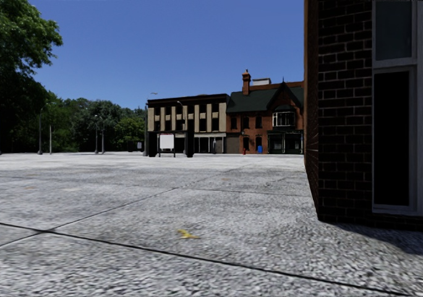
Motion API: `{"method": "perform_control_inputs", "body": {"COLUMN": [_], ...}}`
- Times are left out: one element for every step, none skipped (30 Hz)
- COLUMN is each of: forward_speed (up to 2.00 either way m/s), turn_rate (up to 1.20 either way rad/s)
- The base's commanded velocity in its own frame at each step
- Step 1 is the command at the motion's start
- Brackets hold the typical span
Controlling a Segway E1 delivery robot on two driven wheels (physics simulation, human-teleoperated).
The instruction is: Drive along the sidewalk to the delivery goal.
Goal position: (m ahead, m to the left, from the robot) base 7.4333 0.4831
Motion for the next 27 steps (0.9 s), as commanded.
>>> {"method": "perform_control_inputs", "body": {"forward_speed": [2.00, 2.00, 2.00, 2.00, 2.00, 2.00, 2.00, 2.00, 2.00, 2.00, 2.00, 2.00, 2.00, 2.00, 2.00, 2.00, 2.00, 2.00, 2.00, 2.00, 2.00, 2.00, 2.00, 2.00, 2.00, 2.00, 2.00], "turn_rate": [0.00, 0.00, 0.00, 0.00, 0.00, 0.00, 0.00, 0.00, 0.00, 0.00, 0.00, 0.00, 0.00, 0.00, 0.00, 0.00, 0.00, 0.00, 0.00, 0.00, 0.00, 0.00, 0.00, 0.00, 0.00, 0.00, 0.00]}}
